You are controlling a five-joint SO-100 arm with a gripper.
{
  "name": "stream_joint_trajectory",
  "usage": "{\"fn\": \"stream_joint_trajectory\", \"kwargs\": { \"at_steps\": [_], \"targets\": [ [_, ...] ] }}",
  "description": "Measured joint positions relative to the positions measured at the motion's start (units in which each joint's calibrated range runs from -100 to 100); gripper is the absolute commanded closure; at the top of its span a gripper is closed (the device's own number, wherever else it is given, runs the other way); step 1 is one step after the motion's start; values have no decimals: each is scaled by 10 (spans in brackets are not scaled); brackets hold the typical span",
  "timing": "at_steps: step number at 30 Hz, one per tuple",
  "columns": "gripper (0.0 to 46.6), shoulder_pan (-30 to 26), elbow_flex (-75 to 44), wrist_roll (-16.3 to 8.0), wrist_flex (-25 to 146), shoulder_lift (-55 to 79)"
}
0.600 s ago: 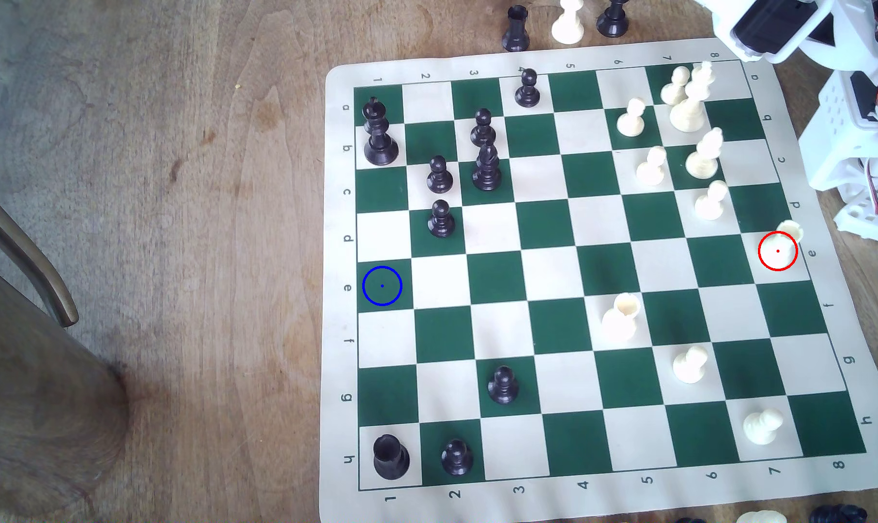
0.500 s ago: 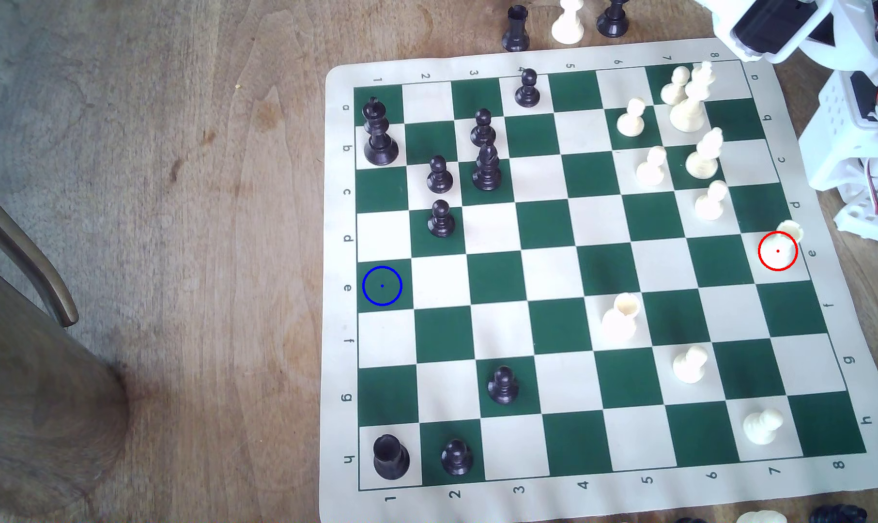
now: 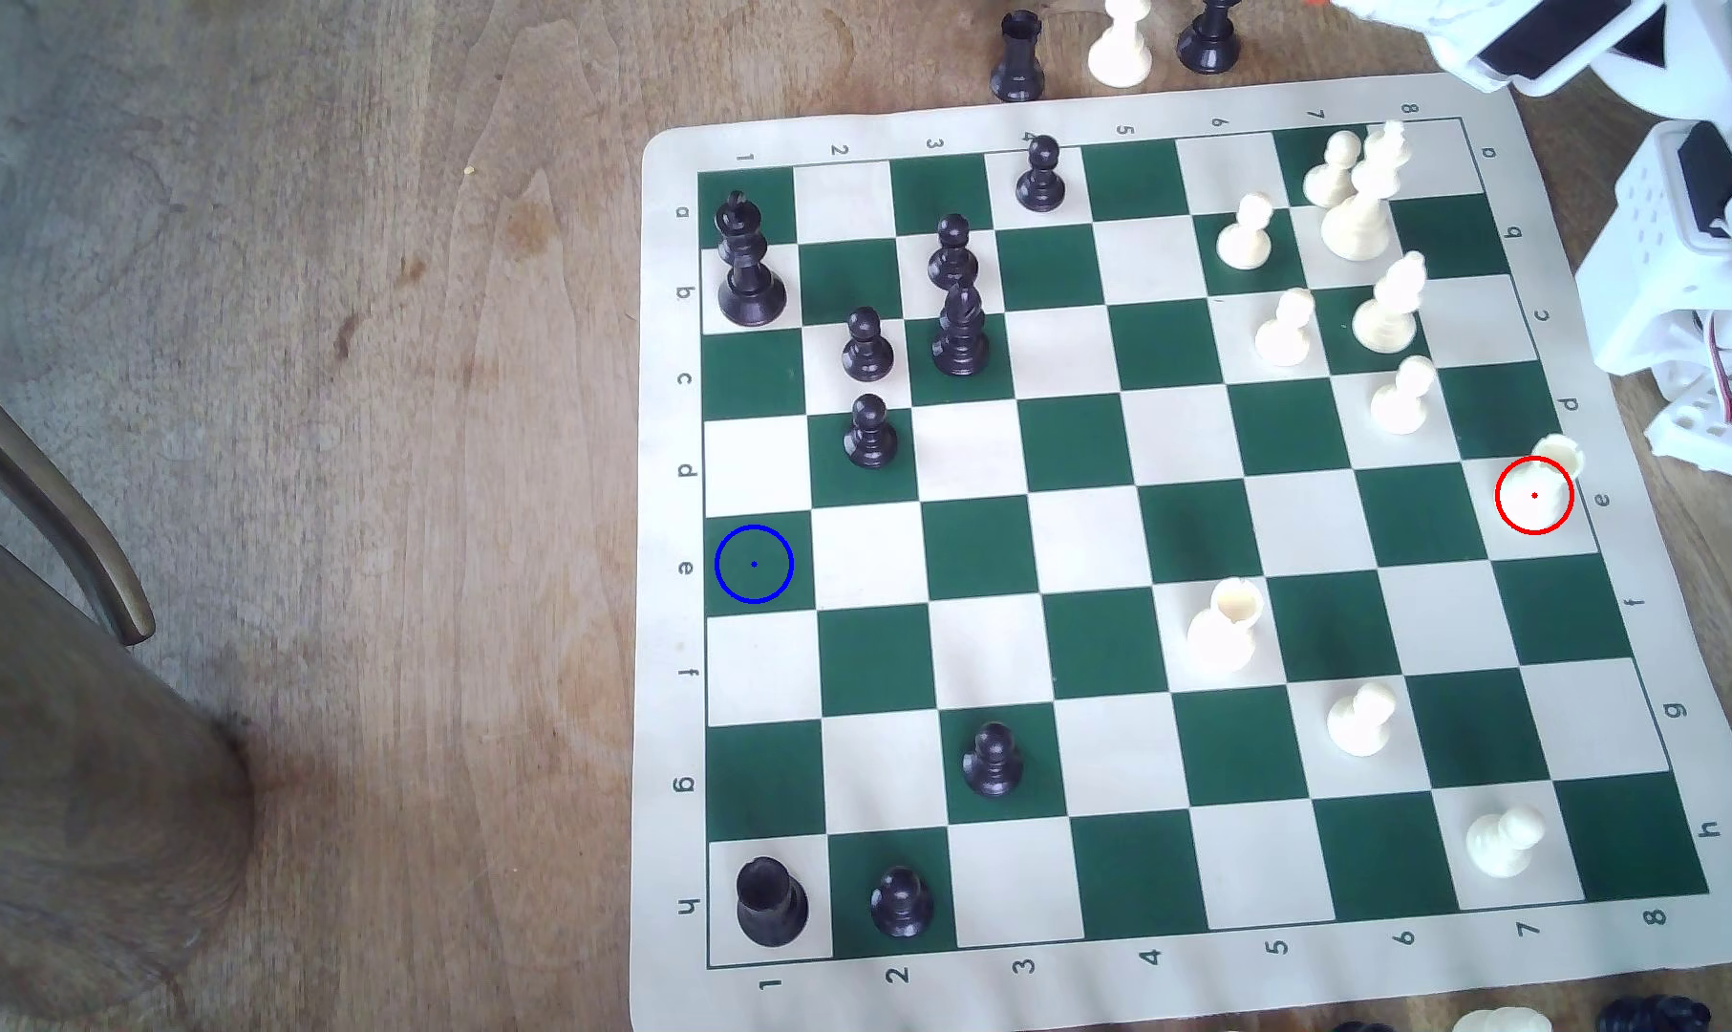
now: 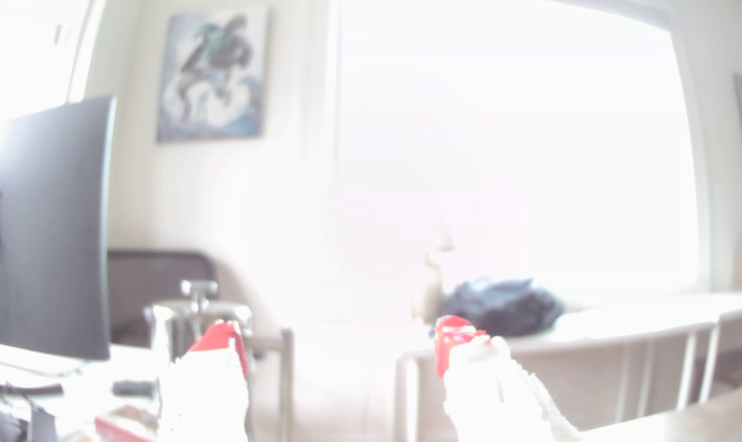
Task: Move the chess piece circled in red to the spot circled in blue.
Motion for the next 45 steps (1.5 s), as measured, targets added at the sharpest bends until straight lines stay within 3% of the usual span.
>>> {"fn": "stream_joint_trajectory", "kwargs": {
  "at_steps": [5,9,11,15,21,24,30,39,44,45],
  "targets": [
    [202,8,-140,9,142,0],
    [189,52,-292,14,313,-5],
    [189,105,-404,13,400,-5],
    [188,127,-546,12,524,-4],
    [179,129,-663,24,691,-5],
    [168,99,-684,40,790,-5],
    [146,73,-684,42,873,-6],
    [168,1,-626,4,1009,0],
    [173,-75,-619,-41,1018,62],
    [180,-110,-624,-60,1024,106]
  ]
}}
